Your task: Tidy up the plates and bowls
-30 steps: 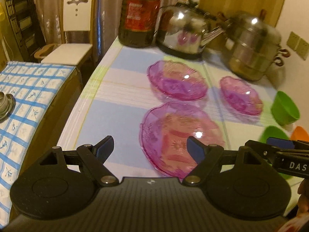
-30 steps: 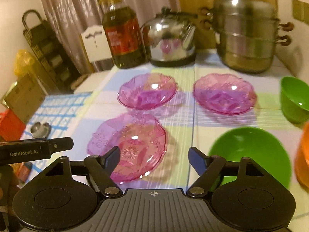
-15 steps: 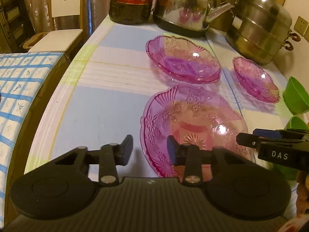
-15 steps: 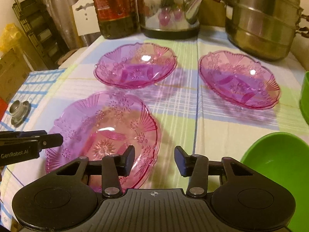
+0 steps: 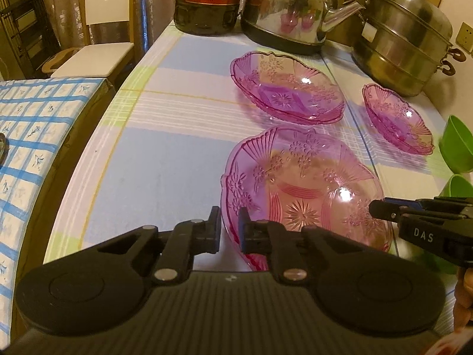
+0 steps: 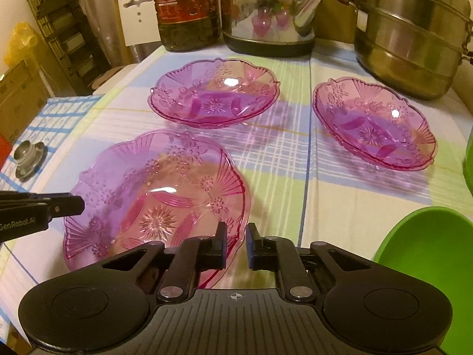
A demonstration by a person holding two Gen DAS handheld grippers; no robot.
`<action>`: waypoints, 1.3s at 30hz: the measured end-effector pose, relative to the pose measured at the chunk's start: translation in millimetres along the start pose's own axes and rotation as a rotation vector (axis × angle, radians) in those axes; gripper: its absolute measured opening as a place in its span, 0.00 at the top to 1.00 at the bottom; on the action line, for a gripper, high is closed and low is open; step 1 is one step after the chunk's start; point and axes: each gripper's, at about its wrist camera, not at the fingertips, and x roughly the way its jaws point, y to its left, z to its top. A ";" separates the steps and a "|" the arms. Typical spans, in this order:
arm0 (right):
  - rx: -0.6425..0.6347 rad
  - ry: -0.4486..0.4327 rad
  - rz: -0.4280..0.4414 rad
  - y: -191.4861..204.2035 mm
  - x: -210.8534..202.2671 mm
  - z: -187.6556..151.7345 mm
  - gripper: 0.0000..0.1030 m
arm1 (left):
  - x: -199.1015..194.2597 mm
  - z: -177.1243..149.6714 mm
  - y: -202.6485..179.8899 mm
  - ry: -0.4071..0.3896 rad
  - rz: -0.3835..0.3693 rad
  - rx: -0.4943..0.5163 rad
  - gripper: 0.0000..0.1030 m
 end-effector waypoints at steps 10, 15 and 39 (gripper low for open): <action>0.042 -0.095 0.007 -5.9 -33.7 18.9 0.89 | -33.6 27.9 -25.7 -0.103 0.020 0.016 0.90; 0.074 -0.168 -0.036 -28.9 -59.6 42.5 0.90 | -40.3 58.5 -53.8 -0.159 -0.049 0.028 0.90; 0.264 -0.148 -0.259 -191.7 -18.2 93.6 0.90 | 93.0 135.3 -188.8 -0.131 -0.263 0.143 0.90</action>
